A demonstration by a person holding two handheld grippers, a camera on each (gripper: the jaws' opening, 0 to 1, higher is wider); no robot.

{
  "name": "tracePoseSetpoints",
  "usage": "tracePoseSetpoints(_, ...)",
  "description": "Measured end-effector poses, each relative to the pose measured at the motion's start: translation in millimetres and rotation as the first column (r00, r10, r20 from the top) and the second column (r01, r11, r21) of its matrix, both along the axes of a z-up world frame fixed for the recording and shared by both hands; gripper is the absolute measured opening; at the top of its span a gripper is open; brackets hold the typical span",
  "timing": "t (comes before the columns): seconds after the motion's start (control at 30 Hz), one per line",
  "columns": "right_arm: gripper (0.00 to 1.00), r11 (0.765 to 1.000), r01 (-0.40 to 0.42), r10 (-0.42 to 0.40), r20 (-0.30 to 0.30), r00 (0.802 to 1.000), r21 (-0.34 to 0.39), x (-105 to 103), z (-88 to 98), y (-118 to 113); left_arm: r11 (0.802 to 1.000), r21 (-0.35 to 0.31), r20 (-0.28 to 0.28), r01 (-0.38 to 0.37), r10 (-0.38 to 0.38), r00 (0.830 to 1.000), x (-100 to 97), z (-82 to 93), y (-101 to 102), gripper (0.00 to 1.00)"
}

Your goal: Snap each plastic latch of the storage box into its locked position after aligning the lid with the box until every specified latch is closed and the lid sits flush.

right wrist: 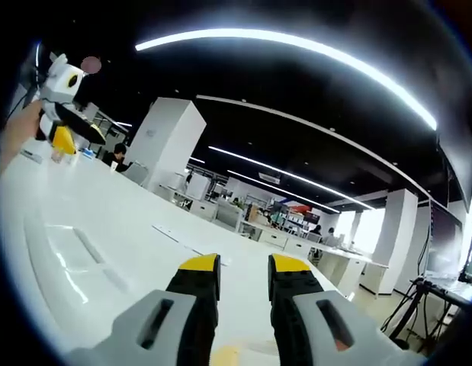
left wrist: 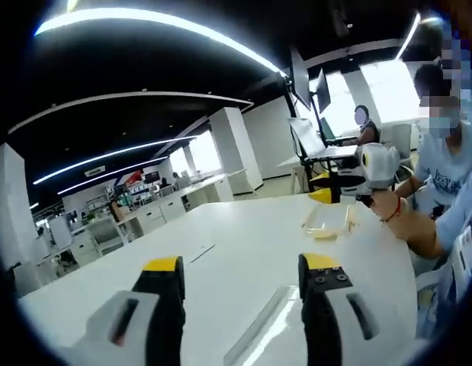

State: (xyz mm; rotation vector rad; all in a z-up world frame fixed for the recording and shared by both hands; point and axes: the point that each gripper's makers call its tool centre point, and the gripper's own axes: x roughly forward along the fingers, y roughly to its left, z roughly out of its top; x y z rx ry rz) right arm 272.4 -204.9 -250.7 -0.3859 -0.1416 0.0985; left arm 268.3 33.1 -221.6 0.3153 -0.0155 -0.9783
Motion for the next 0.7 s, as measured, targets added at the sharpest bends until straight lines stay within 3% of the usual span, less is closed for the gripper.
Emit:
tracePoseSetpoints(0.1, 0.24, 1.0, 0.006, -0.007, 0.012, 1.0, 0.021, -3, 2.0, -4, 0.998, 0.03, -0.028, 0.06, -0.059, 0.998, -4.1, -6.9, -29, 0.61)
tracePoseSetpoints(0.3, 0.24, 0.999, 0.026, -0.027, 0.012, 1.0, 0.047, -5, 1.7, -12, 0.989, 0.081, -0.056, 0.126, -0.121, 0.991, -7.1, -16.8, -68, 0.61)
tracePoseSetpoints(0.7, 0.24, 0.996, 0.049, -0.051, 0.023, 0.998, 0.079, -6, 3.2, -21, 0.946, 0.187, -0.126, 0.263, -0.243, 0.962, -10.0, -36.1, -141, 0.61)
